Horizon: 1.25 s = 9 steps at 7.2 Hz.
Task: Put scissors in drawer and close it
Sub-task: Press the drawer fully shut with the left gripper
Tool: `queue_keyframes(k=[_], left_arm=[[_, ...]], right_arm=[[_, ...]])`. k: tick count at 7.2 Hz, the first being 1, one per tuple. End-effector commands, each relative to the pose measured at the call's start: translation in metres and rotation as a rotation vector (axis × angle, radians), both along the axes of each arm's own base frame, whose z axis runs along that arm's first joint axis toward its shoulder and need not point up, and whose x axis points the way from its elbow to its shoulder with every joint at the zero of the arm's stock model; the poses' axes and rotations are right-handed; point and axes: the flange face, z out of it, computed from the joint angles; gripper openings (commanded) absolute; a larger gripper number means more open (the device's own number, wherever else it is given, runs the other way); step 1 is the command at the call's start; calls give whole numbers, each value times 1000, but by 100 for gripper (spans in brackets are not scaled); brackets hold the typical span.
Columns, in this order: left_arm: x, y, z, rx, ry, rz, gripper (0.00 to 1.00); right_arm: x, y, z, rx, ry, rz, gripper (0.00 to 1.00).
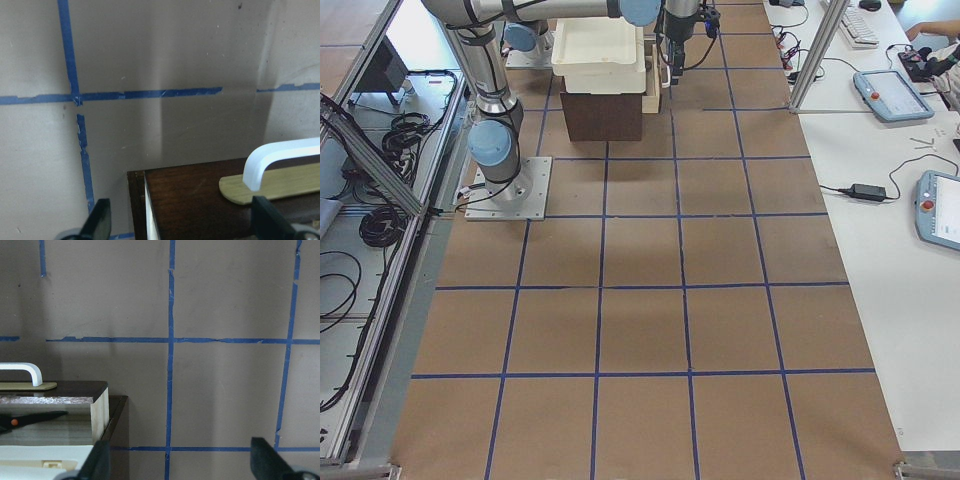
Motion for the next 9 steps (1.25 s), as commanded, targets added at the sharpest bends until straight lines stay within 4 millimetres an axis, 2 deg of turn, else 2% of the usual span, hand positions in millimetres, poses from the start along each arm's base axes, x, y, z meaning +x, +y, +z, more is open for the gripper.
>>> queue_keyframes(k=[1, 2, 3, 5, 7, 9], left_arm=[[0, 6, -3, 47, -7, 12, 100], [0, 6, 0, 41, -7, 12, 100], [0, 0, 14, 1, -2, 14, 100], [-1, -7, 23, -81, 5, 4, 100], [0, -13, 6, -110, 12, -6, 100], [0, -10, 0, -88, 8, -3, 100]], right_arm=[[0, 0, -1, 1, 0, 2, 100], [0, 0, -1, 1, 0, 1, 100], [0, 0, -1, 1, 0, 2, 100], [0, 1, 0, 0, 0, 1, 100], [0, 0, -1, 1, 0, 2, 100], [0, 0, -1, 1, 0, 2, 100]])
